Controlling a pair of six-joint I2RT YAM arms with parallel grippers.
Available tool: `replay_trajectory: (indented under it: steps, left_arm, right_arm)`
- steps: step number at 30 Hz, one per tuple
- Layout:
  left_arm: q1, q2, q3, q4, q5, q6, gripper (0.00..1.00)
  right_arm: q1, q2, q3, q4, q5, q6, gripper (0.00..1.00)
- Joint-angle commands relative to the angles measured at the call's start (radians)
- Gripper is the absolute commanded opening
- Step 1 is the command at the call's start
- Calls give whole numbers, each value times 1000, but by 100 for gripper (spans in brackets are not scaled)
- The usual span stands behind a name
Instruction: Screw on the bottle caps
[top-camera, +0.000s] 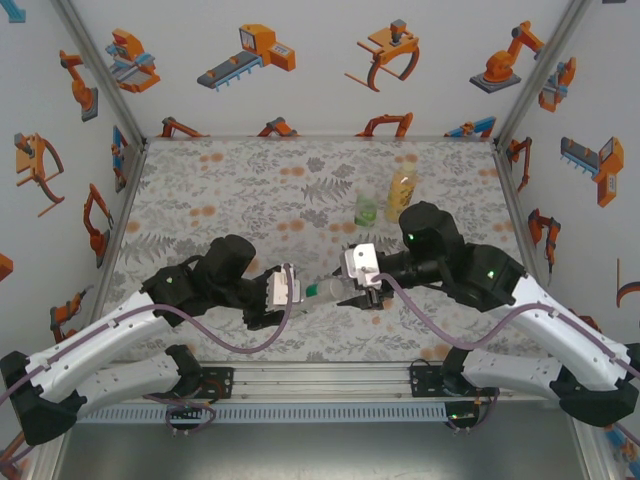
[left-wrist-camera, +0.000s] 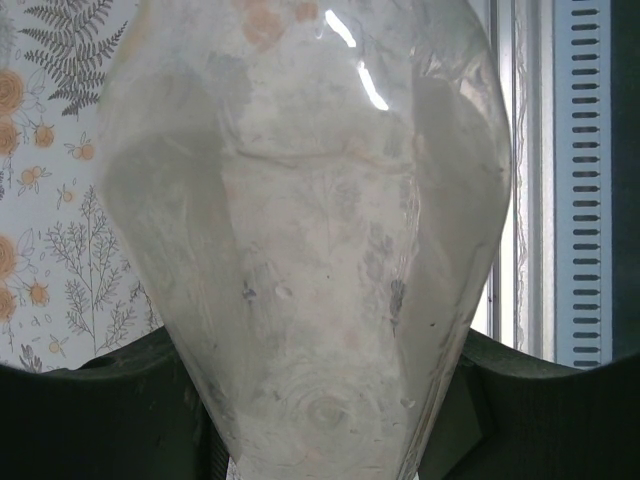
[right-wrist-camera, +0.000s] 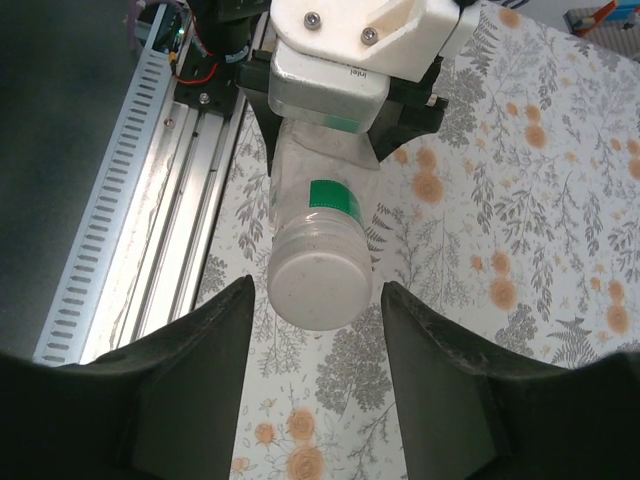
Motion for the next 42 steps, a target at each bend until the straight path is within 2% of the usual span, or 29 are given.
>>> replay_trajectory:
  steps: [1,7,11,16,19,24,28,33,39,40,42]
  left_arm:
    - [-6,-13,26,14,33,18,0]
    - [-9,-19,27,15,30,18,0]
    - [-9,-24,23,14,26,17,0]
    - [-9,-22,20,15,22,14,0]
    - [-9,-14,21,14,12,5,0]
    - [-9,1,24,13,7,0,0]
    - [-10,13,24,26,3,-6,0]
    - [-9,33,18,50,-17,-25,0]
    - [-9,51,18,70,-20,-27,0]
    - [-9,53,17,75,-22,-26,0]
    - [-9,55,14,82,-22,-23,0]
  right_arm:
    - [1,-16,-22,47,-17,-11,50]
    - [1,-13,-40,69,-11,1,50]
    - [1,-14,-43,84,-19,13,47]
    - [1,-14,-44,91,-27,62,35]
    - [1,-14,-50,109,-22,174,27]
    - [1,-27,-108,205,15,525,13]
    - [3,-60,-186,307,179,917,0]
    - [3,-69,-205,229,412,1407,0]
    - [3,-73,-234,113,535,1984,0]
    - [3,-78,-241,92,546,2065,0]
    - [2,-78,-241,110,539,2080,0]
